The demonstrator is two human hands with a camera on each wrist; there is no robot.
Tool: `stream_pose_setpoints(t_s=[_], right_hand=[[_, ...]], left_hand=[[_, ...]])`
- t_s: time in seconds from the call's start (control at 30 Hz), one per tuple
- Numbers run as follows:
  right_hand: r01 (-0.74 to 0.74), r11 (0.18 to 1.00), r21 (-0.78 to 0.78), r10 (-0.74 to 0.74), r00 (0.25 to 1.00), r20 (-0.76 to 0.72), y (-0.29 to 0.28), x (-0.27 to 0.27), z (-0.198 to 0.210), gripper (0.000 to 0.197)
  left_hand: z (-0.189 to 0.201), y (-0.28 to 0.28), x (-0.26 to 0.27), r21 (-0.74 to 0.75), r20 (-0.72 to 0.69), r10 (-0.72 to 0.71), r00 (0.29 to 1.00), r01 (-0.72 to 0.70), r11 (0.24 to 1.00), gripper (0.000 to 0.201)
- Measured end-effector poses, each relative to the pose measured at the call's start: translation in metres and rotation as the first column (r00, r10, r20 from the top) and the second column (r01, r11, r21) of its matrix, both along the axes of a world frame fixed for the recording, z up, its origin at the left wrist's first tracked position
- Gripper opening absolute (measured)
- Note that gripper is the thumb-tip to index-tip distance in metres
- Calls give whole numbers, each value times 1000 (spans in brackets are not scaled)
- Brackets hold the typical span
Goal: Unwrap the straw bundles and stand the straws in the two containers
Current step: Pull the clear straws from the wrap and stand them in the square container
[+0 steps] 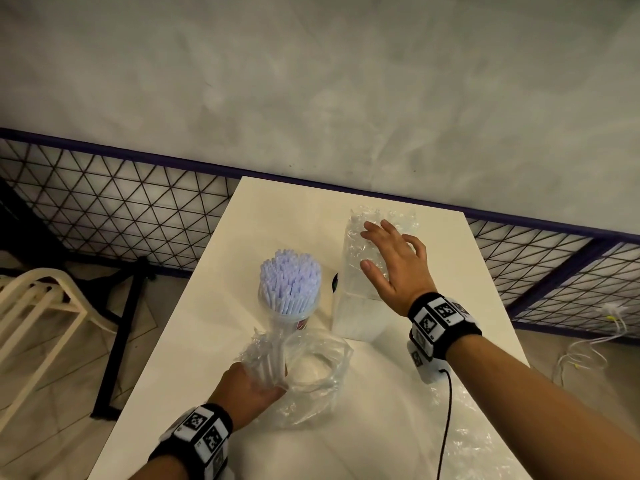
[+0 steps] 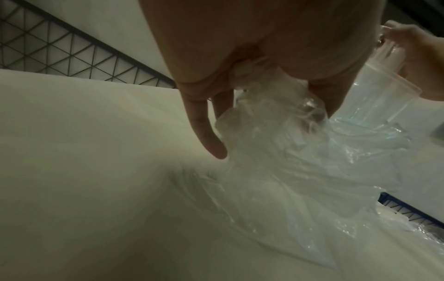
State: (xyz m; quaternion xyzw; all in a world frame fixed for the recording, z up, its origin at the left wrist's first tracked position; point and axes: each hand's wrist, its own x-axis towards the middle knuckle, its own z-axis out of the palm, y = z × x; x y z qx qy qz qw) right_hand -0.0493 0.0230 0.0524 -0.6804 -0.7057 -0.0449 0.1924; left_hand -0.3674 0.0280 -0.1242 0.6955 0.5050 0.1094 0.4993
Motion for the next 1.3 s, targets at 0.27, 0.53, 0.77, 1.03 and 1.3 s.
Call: stream_pose_setpoints(t_s=[0.27, 0.53, 0.77, 1.03, 1.3], right_hand=[[-211, 928, 308, 232, 972, -35, -29, -57, 34, 46], [-531, 768, -359, 242, 759, -604, -40, -121, -17, 59], [-456, 854, -250, 226, 759, -611, -40, -120, -37, 26], [-365, 922, -132, 202, 741, -640, -52, -114, -35, 21], [-259, 957, -128, 120, 759, -639, -54, -64, 48, 17]], left_hand=[[17, -4, 0, -44, 62, 17, 998, -14, 999, 56], [47, -10, 10, -36, 93, -58, 994, 61, 997, 46], [46, -11, 9, -47, -12, -112, 994, 112, 993, 41], [44, -13, 6, -49, 42, -83, 996, 85, 995, 28], [37, -13, 4, -83, 60, -69, 996, 73, 994, 35]])
